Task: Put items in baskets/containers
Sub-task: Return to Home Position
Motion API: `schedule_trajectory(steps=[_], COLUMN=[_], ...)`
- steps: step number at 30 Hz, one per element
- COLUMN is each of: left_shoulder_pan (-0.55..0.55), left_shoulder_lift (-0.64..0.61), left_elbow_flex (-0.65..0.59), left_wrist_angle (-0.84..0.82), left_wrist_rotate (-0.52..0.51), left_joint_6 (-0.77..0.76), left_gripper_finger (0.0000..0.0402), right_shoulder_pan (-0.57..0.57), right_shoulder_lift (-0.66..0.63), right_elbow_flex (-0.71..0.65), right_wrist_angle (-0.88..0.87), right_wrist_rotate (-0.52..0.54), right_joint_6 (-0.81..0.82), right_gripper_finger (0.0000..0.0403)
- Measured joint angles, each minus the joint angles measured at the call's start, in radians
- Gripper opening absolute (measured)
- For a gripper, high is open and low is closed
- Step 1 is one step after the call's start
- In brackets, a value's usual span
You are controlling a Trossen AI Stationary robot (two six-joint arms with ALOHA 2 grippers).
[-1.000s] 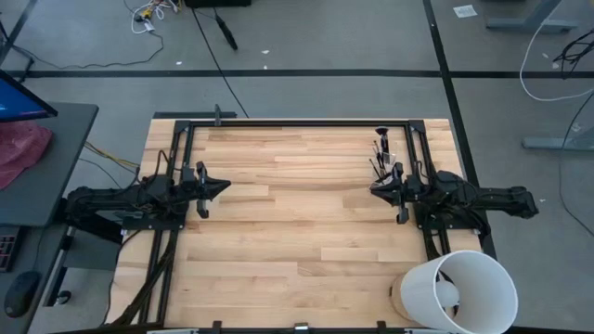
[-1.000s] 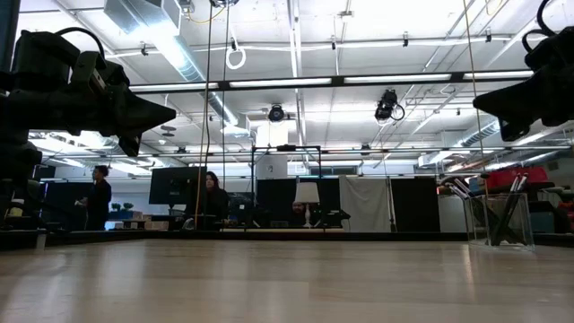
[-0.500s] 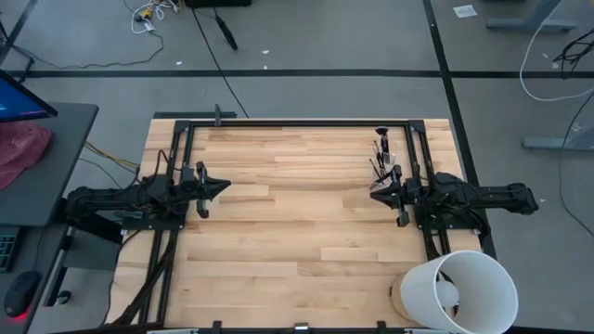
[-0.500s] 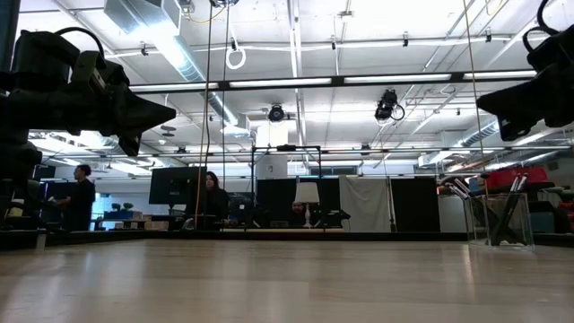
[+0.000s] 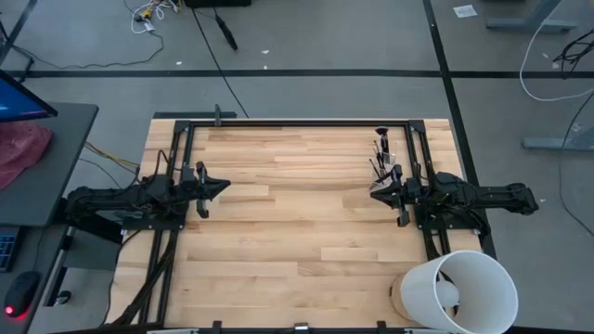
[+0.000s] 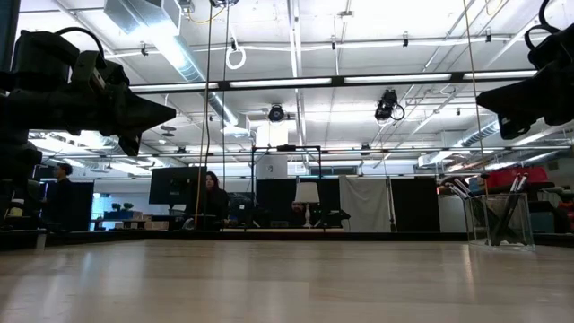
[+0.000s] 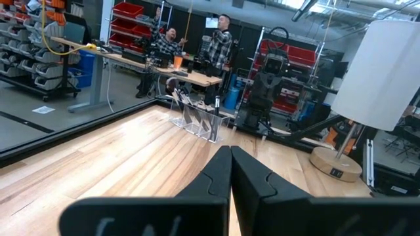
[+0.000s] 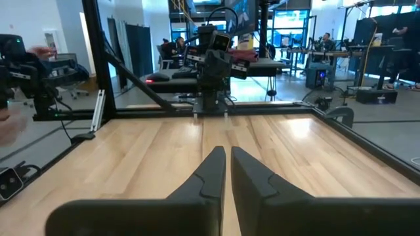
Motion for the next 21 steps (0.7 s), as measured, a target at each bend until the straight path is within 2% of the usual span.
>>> schedule_trajectory(steps=[6,14,21], left_shoulder_pan=[0.000,-0.002,-0.002], left_shoulder_lift=[0.000,-0.005,-0.005], left_elbow_flex=[0.000,0.001,0.001], left_wrist_angle=[-0.009,-0.055,-0.060], left_wrist_rotate=[0.017,0.198,0.203], left_joint_6=[0.031,0.120,0.137], left_gripper_finger=[0.0009,0.0009,0.0009], right_shoulder_pan=[0.000,0.000,0.000], right_shoulder_lift=[0.000,0.000,0.000], right_elbow_flex=[0.000,0.000,0.000], right_wrist_angle=[0.000,0.000,0.000], right_wrist_rotate=[0.000,0.000,0.000], right_joint_6=[0.000,0.000,0.000], right_gripper_finger=[0.0029,0.0029,0.0029])
